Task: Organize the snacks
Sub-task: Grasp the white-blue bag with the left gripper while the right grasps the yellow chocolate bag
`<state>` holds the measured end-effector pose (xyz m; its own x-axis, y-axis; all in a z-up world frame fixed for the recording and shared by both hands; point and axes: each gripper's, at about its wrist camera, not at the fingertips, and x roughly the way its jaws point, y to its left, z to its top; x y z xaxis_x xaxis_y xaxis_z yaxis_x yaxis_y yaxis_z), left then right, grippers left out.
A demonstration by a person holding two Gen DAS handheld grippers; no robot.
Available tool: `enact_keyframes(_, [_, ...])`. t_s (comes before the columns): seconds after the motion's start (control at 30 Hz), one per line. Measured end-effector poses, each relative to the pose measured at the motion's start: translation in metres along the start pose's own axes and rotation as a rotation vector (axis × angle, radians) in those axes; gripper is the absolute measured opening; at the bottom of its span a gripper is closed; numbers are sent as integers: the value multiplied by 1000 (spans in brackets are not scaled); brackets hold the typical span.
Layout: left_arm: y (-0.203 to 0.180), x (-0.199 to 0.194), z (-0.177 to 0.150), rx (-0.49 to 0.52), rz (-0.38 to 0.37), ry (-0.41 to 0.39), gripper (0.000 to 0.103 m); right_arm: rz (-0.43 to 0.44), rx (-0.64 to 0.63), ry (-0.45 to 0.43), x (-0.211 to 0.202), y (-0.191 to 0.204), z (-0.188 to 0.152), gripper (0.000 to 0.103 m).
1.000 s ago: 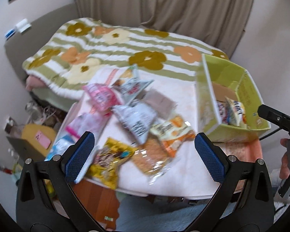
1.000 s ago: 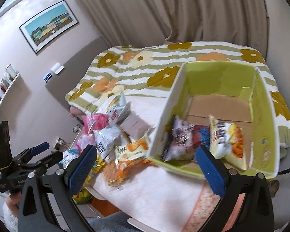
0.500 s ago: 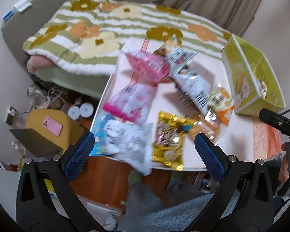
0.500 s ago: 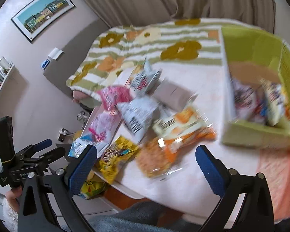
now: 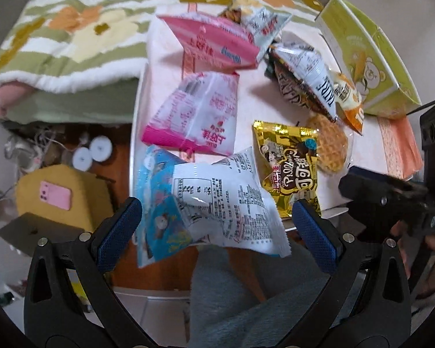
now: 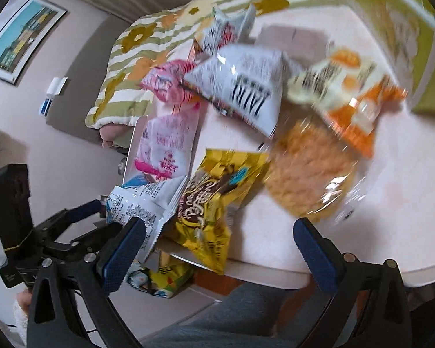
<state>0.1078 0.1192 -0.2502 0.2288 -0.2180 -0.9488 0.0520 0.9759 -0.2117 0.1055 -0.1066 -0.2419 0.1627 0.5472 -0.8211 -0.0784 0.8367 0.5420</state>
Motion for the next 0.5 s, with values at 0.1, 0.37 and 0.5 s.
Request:
enact_keyframes(0.1, [-2,15,0,20,2,33,103,31,40,12,8,-3,-3,102])
enact_keyframes(0.37, [-11,38,4,68,81,70,103,100,110,26,29,-12,0,96])
enact_keyframes(0.5, [-20,50,7,120,137,93,103,133,143,41,37,-18,1,87])
